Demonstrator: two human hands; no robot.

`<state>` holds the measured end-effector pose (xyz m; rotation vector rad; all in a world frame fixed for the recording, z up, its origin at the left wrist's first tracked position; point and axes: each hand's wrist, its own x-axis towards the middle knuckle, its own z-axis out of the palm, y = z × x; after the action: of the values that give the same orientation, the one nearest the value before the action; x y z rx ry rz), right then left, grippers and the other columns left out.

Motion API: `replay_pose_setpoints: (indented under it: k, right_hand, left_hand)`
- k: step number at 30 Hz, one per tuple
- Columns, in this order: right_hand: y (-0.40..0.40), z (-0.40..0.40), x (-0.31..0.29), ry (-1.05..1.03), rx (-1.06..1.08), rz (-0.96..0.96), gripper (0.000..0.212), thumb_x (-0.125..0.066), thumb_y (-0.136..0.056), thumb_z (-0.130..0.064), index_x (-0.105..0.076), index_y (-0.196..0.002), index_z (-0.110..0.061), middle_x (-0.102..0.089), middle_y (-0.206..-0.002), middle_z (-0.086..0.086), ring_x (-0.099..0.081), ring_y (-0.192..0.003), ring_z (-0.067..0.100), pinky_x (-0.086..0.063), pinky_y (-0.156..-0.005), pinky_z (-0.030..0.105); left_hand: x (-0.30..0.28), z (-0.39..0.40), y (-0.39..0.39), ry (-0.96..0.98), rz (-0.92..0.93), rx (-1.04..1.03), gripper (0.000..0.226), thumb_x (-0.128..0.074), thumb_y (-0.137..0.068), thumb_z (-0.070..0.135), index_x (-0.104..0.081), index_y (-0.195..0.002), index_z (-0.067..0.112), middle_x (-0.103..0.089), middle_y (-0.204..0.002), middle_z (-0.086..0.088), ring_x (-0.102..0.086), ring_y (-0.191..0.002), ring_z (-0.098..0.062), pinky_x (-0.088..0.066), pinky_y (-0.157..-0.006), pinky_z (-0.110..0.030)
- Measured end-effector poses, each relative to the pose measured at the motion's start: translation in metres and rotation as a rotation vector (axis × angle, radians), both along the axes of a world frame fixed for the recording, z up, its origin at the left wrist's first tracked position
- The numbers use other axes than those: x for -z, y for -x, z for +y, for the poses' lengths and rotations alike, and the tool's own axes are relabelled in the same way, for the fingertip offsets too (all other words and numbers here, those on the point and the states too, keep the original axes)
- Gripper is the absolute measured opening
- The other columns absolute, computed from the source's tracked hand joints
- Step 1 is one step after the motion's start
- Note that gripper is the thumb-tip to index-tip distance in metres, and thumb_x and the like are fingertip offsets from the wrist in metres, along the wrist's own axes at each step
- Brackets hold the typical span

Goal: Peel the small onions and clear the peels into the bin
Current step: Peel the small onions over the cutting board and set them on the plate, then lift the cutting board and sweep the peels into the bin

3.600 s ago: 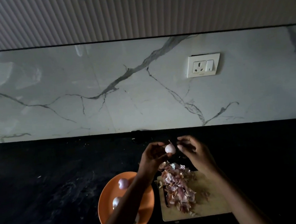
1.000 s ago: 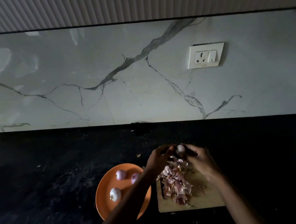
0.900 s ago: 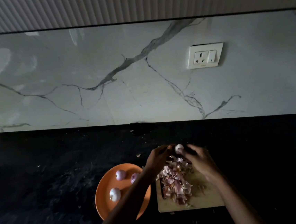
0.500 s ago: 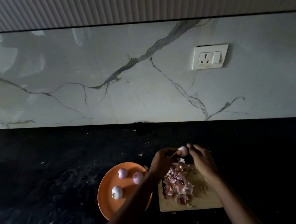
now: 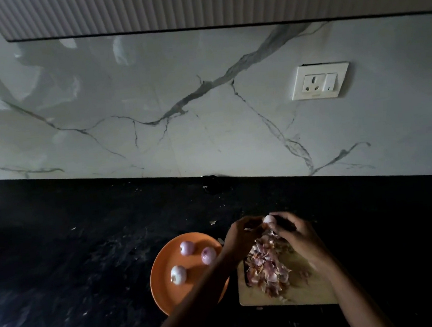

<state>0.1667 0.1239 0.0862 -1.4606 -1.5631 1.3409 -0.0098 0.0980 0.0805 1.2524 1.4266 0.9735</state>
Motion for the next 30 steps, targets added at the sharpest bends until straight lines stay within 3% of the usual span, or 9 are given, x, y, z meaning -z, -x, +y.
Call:
replay_pose_setpoints:
  k: [2,4,7,10,12,19,22,24,30]
  right_hand:
    - [0.006,0.0,0.003,0.014,0.006,0.007,0.025,-0.078,-0.083,-0.04,-0.071,-0.108,-0.038,-0.072,-0.109,-0.013,-0.064,-0.103,0.001,-0.05,-0.086,0.023]
    - [0.015,0.0,0.003,0.013,0.017,0.039,0.022,-0.077,-0.084,-0.038,-0.071,-0.106,-0.035,-0.074,-0.107,-0.009,-0.068,-0.096,0.0,-0.05,-0.084,0.023]
    - [0.032,-0.001,0.003,0.02,-0.027,0.042,0.019,-0.075,-0.087,-0.037,-0.071,-0.104,-0.034,-0.075,-0.103,-0.008,-0.07,-0.091,0.001,-0.053,-0.079,0.023]
    - [0.065,-0.007,0.012,0.02,-0.149,-0.027,0.024,-0.078,-0.081,-0.047,-0.071,-0.103,-0.038,-0.076,-0.098,-0.01,-0.072,-0.09,0.008,-0.058,-0.083,0.036]
    - [0.092,-0.014,0.022,-0.021,-0.24,-0.079,0.028,-0.08,-0.077,-0.049,-0.071,-0.101,-0.037,-0.075,-0.096,-0.011,-0.07,-0.092,0.005,-0.057,-0.085,0.034]
    - [0.167,-0.045,0.046,-0.202,-0.52,-0.362,0.031,-0.074,-0.081,-0.04,-0.066,-0.111,-0.038,-0.072,-0.095,-0.012,-0.067,-0.088,0.005,-0.053,-0.079,0.027]
    - [0.179,-0.051,0.048,-0.343,-0.619,-0.545,0.038,-0.066,-0.088,-0.035,-0.061,-0.126,-0.037,-0.067,-0.115,-0.012,-0.061,-0.108,0.011,-0.043,-0.084,0.021]
    - [0.182,-0.05,0.048,-0.398,-0.646,-0.655,0.045,-0.06,-0.092,-0.032,-0.054,-0.136,-0.037,-0.062,-0.126,-0.009,-0.055,-0.121,0.016,-0.042,-0.092,0.026]
    - [0.183,-0.048,0.056,-0.381,-0.68,-0.764,0.053,-0.058,-0.092,-0.025,-0.045,-0.142,-0.04,-0.059,-0.132,-0.003,-0.051,-0.126,0.023,-0.047,-0.098,0.037]
  left_hand:
    - [0.002,-0.003,0.008,-0.011,0.09,0.005,0.026,-0.065,-0.097,0.021,-0.068,-0.123,0.018,-0.073,-0.101,0.004,-0.069,-0.087,-0.007,-0.056,-0.078,-0.031]
    - [0.001,-0.006,0.021,-0.056,0.251,-0.013,0.027,-0.065,-0.096,0.019,-0.069,-0.123,0.018,-0.073,-0.111,0.002,-0.068,-0.098,-0.009,-0.054,-0.086,-0.028]
    - [0.0,-0.021,0.053,-0.122,0.319,-0.129,0.026,-0.063,-0.096,0.012,-0.067,-0.122,0.012,-0.071,-0.112,0.001,-0.066,-0.095,-0.009,-0.048,-0.078,-0.013]
    - [0.009,-0.047,0.095,-0.048,0.362,-0.233,0.024,-0.061,-0.097,0.015,-0.067,-0.12,0.021,-0.069,-0.108,0.004,-0.067,-0.095,-0.012,-0.054,-0.08,-0.026]
    - [0.018,-0.064,0.12,0.017,0.395,-0.267,0.025,-0.061,-0.096,0.015,-0.067,-0.118,0.024,-0.067,-0.106,0.005,-0.067,-0.099,-0.014,-0.055,-0.085,-0.032]
    - [0.039,-0.114,0.172,0.129,0.548,-0.367,0.023,-0.063,-0.095,0.023,-0.068,-0.118,0.023,-0.062,-0.115,0.002,-0.06,-0.105,-0.013,-0.043,-0.085,-0.021]
    - [0.047,-0.118,0.181,0.174,0.545,-0.369,0.024,-0.063,-0.095,0.022,-0.068,-0.118,0.023,-0.061,-0.118,0.001,-0.059,-0.109,-0.016,-0.046,-0.089,-0.025]
    - [0.048,-0.115,0.182,0.185,0.527,-0.353,0.025,-0.062,-0.095,0.024,-0.067,-0.119,0.024,-0.06,-0.12,0.0,-0.06,-0.108,-0.016,-0.047,-0.09,-0.026]
    - [0.054,-0.103,0.175,0.178,0.503,-0.28,0.024,-0.061,-0.096,0.027,-0.066,-0.12,0.026,-0.059,-0.123,-0.001,-0.06,-0.104,-0.014,-0.049,-0.087,-0.027]
